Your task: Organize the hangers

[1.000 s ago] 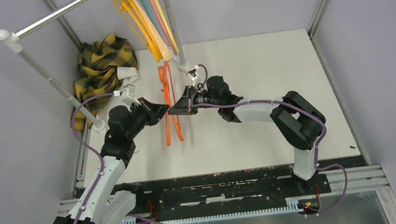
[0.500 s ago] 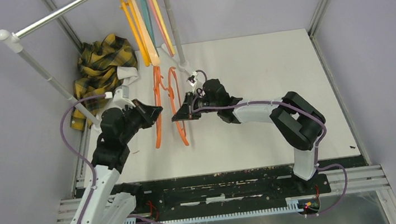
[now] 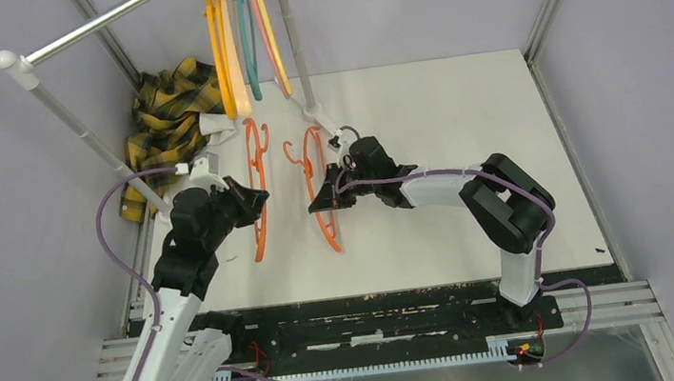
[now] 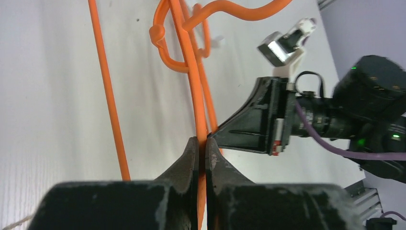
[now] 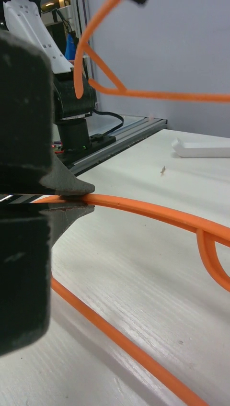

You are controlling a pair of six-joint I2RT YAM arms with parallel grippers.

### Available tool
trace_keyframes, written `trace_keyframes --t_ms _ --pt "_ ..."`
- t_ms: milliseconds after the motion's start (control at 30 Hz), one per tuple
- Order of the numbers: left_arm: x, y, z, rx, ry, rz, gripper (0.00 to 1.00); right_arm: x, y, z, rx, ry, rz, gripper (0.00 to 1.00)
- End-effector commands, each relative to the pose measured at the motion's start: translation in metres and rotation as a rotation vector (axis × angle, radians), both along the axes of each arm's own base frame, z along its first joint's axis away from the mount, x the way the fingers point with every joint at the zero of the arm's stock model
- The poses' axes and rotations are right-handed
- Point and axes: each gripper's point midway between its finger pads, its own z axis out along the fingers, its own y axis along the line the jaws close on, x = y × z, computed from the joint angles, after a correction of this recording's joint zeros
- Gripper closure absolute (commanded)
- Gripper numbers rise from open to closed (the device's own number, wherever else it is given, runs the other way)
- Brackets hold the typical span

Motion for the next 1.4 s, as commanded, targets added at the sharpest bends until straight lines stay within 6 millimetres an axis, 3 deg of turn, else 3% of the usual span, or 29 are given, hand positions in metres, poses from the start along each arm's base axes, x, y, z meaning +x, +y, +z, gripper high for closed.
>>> trace_keyframes --t_ms 0,100,167,367,467,700,867,1367 --pt "0.001 0.015 -0.016 0.082 0.056 0.056 0.97 0.003 0.003 0.044 0.062 -0.101 0.016 0.99" --pt "-0.005 0.019 -0.024 0.05 0.069 0.099 0.97 0.002 0.003 0.043 0.065 -0.096 0.017 0.99" --pt "-0.008 0.034 -0.02 0.049 0.052 0.183 0.97 0.002 0.003 0.043 0.068 -0.096 0.017 0.99" --pt "-0.016 0.08 0.023 0.106 -0.008 0.417 0.97 0.0 0.003 0.039 0.069 -0.088 0.024 0.99" --pt "-0.018 0.099 0.035 0.151 -0.024 0.503 0.97 -0.001 0.003 0.039 0.077 -0.086 0.024 0.99" --pt "-0.019 0.112 0.071 0.15 -0.093 0.577 0.97 -0.005 0.001 0.039 0.083 -0.085 0.028 0.99" --pt "-0.018 0.113 0.1 0.132 -0.156 0.577 0.97 -0.006 -0.001 0.039 0.086 -0.088 0.029 0.99" --pt "0.014 0.06 0.249 -0.014 -0.466 0.336 0.97 0.0 0.0 0.044 0.107 -0.083 0.025 0.99"
